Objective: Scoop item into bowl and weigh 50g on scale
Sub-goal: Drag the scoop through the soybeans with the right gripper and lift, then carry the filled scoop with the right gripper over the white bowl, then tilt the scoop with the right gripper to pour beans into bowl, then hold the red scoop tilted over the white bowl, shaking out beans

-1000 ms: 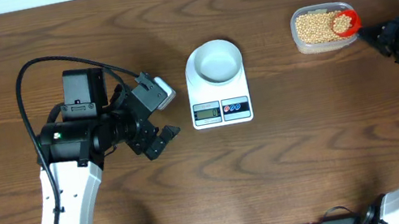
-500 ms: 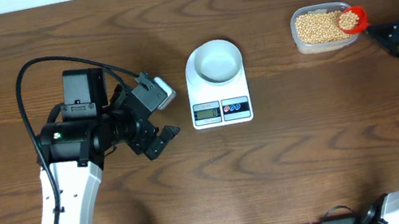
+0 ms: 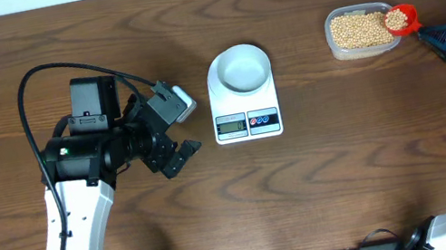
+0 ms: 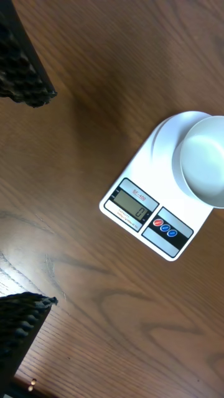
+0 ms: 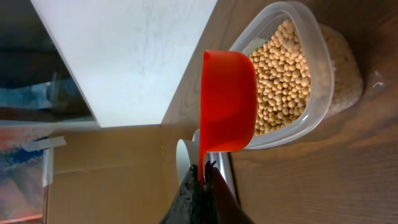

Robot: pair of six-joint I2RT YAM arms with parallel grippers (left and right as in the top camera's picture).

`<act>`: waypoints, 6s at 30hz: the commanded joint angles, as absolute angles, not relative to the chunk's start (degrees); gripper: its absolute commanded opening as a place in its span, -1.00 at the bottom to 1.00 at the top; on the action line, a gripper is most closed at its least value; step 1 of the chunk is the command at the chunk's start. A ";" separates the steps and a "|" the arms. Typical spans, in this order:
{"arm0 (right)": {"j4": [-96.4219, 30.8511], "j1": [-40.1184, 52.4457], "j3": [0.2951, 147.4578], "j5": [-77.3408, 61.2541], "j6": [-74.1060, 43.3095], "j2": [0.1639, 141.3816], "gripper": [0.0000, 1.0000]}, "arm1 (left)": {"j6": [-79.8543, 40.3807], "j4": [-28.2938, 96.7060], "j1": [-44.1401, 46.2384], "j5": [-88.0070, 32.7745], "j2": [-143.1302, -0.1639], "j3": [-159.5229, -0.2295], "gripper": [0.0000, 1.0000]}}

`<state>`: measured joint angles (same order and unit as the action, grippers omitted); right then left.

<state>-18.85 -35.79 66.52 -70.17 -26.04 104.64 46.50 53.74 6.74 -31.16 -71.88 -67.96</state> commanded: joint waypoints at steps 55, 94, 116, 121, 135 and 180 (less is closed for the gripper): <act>1.78 -1.10 66.67 -66.04 -41.98 105.14 -0.98 | 46.22 53.89 6.44 -31.03 -71.09 -68.86 0.96; -7.64 8.38 66.67 -51.70 -5.21 105.14 -0.98 | 46.22 53.89 6.44 -31.03 -71.09 -68.86 0.96; -7.53 10.55 66.70 -49.43 5.93 105.12 -0.98 | 46.24 53.89 6.44 -31.03 -71.09 -68.86 0.96; -7.51 11.11 66.70 -48.38 7.01 105.12 -0.98 | 46.24 53.89 6.44 -31.03 -71.09 -68.86 0.96; -7.60 11.46 66.70 -47.05 7.44 105.10 -0.98 | 46.24 53.89 6.44 -31.03 -71.09 -68.86 0.96; -8.78 11.86 66.70 -40.29 10.02 101.89 -0.98 | 46.24 53.89 6.44 -31.03 -71.09 -68.86 0.96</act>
<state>-8.62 11.18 66.52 -43.42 8.69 103.83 46.50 53.74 6.74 -31.16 -71.88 -67.96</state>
